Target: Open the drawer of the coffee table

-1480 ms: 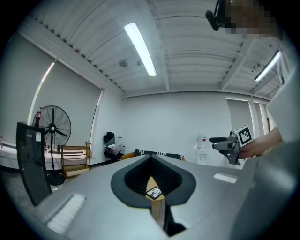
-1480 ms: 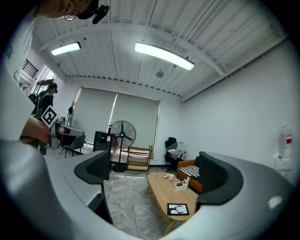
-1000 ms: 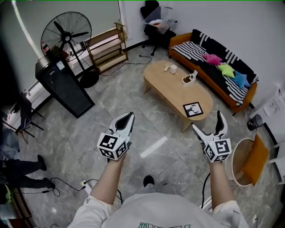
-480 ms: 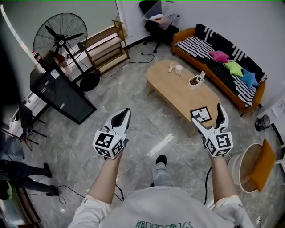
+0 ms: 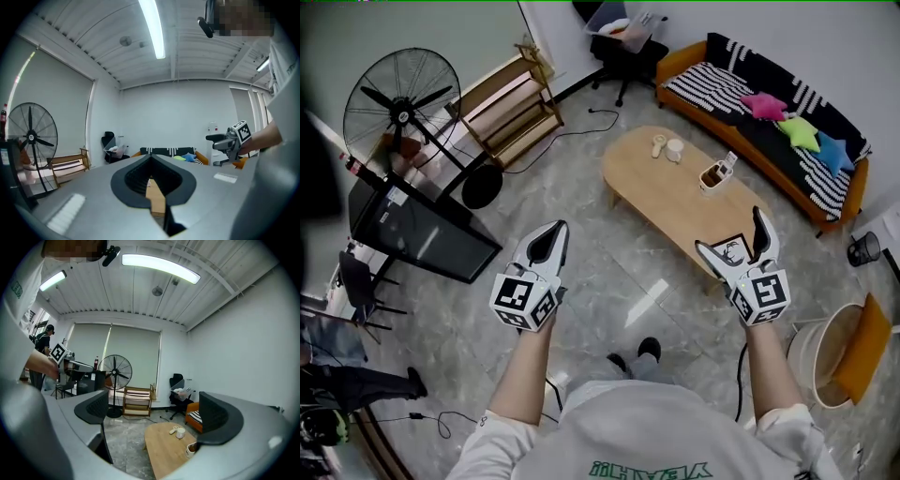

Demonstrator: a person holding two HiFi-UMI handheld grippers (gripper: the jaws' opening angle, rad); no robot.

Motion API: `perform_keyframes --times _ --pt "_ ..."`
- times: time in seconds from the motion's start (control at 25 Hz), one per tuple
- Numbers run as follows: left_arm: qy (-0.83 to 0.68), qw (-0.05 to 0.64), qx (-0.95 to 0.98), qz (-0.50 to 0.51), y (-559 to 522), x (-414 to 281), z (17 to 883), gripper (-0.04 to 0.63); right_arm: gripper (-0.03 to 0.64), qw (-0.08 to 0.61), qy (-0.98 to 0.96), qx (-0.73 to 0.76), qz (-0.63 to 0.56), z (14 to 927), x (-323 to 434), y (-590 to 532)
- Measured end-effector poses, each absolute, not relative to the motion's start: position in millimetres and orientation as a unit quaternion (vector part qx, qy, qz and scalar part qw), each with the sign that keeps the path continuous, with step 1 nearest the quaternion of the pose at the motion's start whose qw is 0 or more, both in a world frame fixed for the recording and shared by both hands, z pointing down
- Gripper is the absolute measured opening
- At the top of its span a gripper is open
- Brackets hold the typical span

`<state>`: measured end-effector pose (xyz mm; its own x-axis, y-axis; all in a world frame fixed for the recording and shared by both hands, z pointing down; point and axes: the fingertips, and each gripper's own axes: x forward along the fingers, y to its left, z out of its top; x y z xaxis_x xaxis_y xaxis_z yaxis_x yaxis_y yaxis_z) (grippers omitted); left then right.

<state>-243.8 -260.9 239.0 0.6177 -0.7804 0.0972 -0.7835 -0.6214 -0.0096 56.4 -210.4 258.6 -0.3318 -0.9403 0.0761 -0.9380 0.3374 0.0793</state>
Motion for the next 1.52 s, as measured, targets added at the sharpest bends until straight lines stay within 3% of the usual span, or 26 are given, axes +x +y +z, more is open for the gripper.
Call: perform_keyframes --times 0.56,0.92,1.52 --pt "-0.28 0.029 0.959 0.038 -419 -157 258 -0.002 0.589 0.089 -0.715 0.693 0.008 270 100 -256" --pt "-0.157 0.027 0.986 0.056 -510 -137 276 -0.002 0.589 0.095 -0.615 0.782 0.045 287 84 -278" --pt "-0.108 0.04 0.99 0.087 -478 -80 324 -0.002 0.589 0.078 -0.574 0.805 0.133 385 107 -227"
